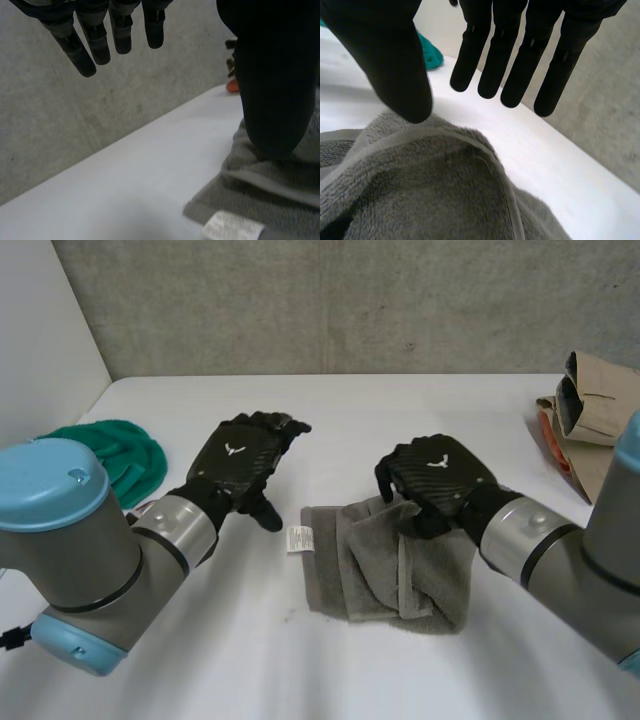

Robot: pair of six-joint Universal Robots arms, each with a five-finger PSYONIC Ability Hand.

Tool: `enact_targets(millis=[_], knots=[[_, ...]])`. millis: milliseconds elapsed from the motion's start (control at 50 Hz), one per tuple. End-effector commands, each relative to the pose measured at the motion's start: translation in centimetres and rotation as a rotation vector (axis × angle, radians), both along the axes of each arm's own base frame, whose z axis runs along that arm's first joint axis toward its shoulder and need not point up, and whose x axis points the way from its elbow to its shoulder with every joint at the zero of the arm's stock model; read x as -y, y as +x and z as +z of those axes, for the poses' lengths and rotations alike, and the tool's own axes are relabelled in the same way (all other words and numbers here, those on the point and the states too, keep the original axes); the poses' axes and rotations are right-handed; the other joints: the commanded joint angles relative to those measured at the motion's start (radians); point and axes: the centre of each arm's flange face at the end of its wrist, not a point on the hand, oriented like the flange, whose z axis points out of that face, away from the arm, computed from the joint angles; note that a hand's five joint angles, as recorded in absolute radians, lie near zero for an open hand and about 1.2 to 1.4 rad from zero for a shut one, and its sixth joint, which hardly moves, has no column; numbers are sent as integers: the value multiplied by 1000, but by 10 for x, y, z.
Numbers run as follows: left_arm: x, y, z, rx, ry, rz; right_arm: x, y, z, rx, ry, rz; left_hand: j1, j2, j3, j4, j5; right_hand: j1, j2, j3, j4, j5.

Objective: Fold the laundry.

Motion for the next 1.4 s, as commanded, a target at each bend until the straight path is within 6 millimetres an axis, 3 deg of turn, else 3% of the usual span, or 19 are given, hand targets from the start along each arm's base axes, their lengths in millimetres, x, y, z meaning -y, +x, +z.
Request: enact_targets(millis=[20, 100, 180, 320, 500, 680, 820, 860, 940, 960, 980, 1020, 1080, 1100, 1160, 1180, 1260, 1320, 1400], knots=[[0, -6, 7, 0, -1, -16, 23, -25, 16, 31, 117, -175, -25, -28, -34, -25, -47, -85, -85, -85, -87, -75], [-4, -8, 5, 20, 36, -33, 38, -45, 23, 24, 154, -350, 43, 40, 34, 43, 21, -269, -270, -270, -272, -260], [-27, -24, 12, 51, 100, -110, 51, -68, 20, -5, 214, -508, 178, 175, 170, 178, 157, -378, -379, -379, -380, -369], [-67, -61, 12, 140, 206, -214, 61, -83, -17, -43, 341, -571, 119, 116, 111, 120, 98, -408, -408, -408, -410, -399], [-87, -96, -3, 239, 242, -125, 65, -81, -58, -3, 361, -556, 25, 23, 17, 26, 4, -484, -484, -484, -486, -475], [-82, -114, -34, 293, 229, 23, 73, -66, -78, 47, 243, -505, 5, 2, -4, 5, -17, -475, -476, -476, -478, -466], [-83, -131, -47, 281, 214, -20, 77, -56, -89, 58, 232, -475, 166, 163, 158, 166, 145, -308, -309, -308, -310, -299], [-79, -133, -53, 286, 211, -12, 78, -52, -94, 57, 246, -458, 312, 310, 304, 313, 291, -223, -224, -223, -225, -214], [-66, -131, -58, 285, 206, 39, 78, -48, -99, 65, 280, -443, 743, 741, 735, 744, 722, 187, 187, 187, 185, 196], [-62, -130, -57, 281, 200, 59, 79, -48, -98, 76, 297, -445, 1035, 1032, 1027, 1036, 1014, 531, 531, 531, 529, 540], [-60, -129, -58, 283, 196, 68, 80, -49, -96, 85, 301, -446, 1189, 1186, 1181, 1190, 1168, 544, 543, 543, 541, 553], [-55, -128, -56, 277, 185, 88, 83, -49, -90, 103, 302, -445, 1196, 1194, 1188, 1197, 1175, 544, 543, 544, 542, 553], [-43, -122, -38, 254, 145, 141, 88, -51, -66, 138, 253, -444, 1196, 1194, 1188, 1197, 1175, 544, 543, 544, 542, 553], [-35, -116, -18, 217, 118, 169, 90, -52, -45, 160, 202, -442, 1196, 1194, 1188, 1197, 1175, 544, 543, 544, 542, 553], [-26, -106, 17, 153, 69, 200, 91, -53, -13, 187, 117, -426, 1196, 1194, 1188, 1197, 1175, 544, 543, 544, 542, 553], [-20, -98, 41, 94, 31, 211, 89, -51, 9, 203, 52, -406, 1196, 1194, 1188, 1197, 1175, 544, 543, 544, 542, 553], [-8, -79, 83, 2, -56, 183, 80, -44, 53, 226, -94, -334, 1196, 1194, 1188, 1197, 1175, 544, 543, 544, 542, 553], [-6, -70, 95, -3, -98, 140, 73, -33, 73, 236, -175, -262, 1196, 1194, 1188, 1197, 1175, 544, 543, 544, 542, 553], [-4, -56, 87, 72, -102, 99, 55, -2, 87, 236, -231, -70, 1196, 1194, 1188, 1197, 1175, 544, 543, 544, 542, 553]])
